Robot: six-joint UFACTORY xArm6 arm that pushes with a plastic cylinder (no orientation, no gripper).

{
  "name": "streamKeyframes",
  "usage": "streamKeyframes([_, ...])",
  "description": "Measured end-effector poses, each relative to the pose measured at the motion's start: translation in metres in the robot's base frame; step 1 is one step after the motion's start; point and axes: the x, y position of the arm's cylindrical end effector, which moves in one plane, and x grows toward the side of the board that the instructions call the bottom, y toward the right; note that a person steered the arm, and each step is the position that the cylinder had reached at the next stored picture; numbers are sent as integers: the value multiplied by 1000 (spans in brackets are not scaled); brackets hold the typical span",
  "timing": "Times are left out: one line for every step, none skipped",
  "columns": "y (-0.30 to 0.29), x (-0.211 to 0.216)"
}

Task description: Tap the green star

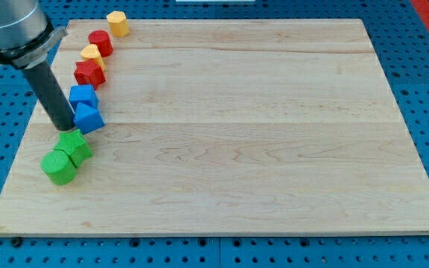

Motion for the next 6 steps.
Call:
streamKeyframes([19,-3])
streamKeyframes([76,-16])
streamKeyframes([142,-22])
streamKeyframes([53,7])
streamKeyframes([-35,16])
streamKeyframes([-63,-21])
